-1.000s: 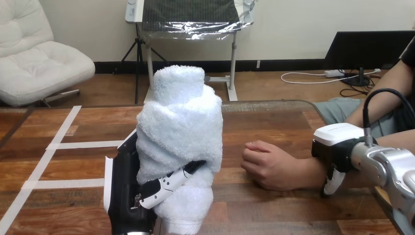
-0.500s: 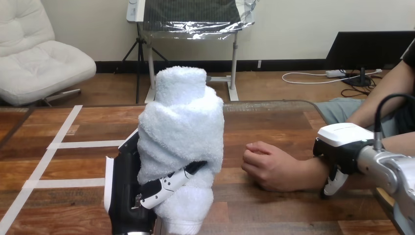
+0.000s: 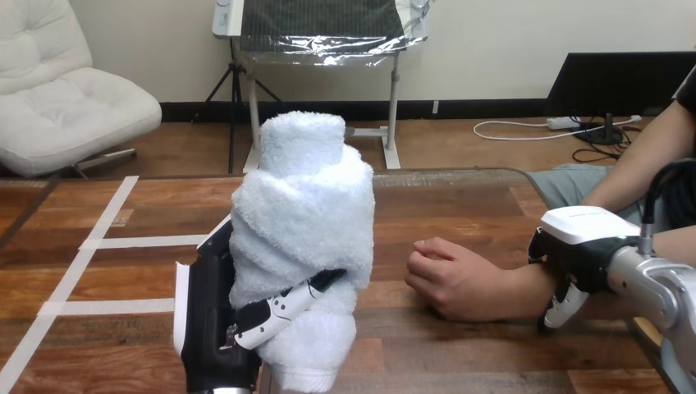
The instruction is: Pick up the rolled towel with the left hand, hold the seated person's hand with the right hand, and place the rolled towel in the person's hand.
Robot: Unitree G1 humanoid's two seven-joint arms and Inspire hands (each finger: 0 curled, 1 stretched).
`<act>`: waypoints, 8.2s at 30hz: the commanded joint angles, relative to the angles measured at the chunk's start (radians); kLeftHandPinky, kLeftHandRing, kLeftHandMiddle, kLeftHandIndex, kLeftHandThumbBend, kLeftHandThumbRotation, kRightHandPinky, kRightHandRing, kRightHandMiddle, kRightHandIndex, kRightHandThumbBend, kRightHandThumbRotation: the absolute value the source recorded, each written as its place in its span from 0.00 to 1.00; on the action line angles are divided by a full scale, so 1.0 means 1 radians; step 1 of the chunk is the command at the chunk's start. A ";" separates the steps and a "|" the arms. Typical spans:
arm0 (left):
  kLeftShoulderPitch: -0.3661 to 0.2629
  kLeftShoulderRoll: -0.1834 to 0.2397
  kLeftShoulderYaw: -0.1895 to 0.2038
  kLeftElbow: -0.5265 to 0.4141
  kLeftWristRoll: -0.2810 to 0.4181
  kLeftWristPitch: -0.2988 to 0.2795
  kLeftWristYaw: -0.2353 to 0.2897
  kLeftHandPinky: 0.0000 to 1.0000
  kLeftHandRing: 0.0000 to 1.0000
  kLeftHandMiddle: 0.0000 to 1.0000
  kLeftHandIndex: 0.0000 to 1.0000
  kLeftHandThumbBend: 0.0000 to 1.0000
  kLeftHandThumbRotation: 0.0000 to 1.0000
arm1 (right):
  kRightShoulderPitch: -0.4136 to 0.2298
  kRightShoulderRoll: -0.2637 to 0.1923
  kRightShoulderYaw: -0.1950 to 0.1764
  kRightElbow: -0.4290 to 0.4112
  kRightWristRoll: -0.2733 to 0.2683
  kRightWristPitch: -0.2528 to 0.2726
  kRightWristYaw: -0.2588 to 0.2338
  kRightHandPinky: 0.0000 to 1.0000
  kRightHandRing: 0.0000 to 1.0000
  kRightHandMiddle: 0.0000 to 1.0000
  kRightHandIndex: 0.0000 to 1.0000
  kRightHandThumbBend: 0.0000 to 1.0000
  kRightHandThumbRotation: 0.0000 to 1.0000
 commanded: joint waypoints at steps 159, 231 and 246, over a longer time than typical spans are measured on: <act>-0.735 -0.092 -0.060 0.895 0.445 0.155 0.342 0.32 0.37 0.43 0.52 0.56 0.00 | 0.151 -0.039 -0.276 -0.532 0.122 0.087 -0.004 0.11 0.18 0.26 0.33 0.75 0.00; -0.719 0.022 -0.148 0.821 0.490 0.239 0.083 1.00 1.00 1.00 1.00 1.00 0.75 | 0.157 -0.067 -0.256 -0.550 0.078 0.044 0.051 0.88 0.94 0.95 0.89 0.87 0.00; -0.686 0.049 -0.157 0.799 0.510 0.196 0.130 1.00 1.00 1.00 1.00 1.00 0.77 | 0.198 -0.054 -0.281 -0.624 0.109 0.054 0.047 0.87 0.93 0.94 0.87 0.87 0.00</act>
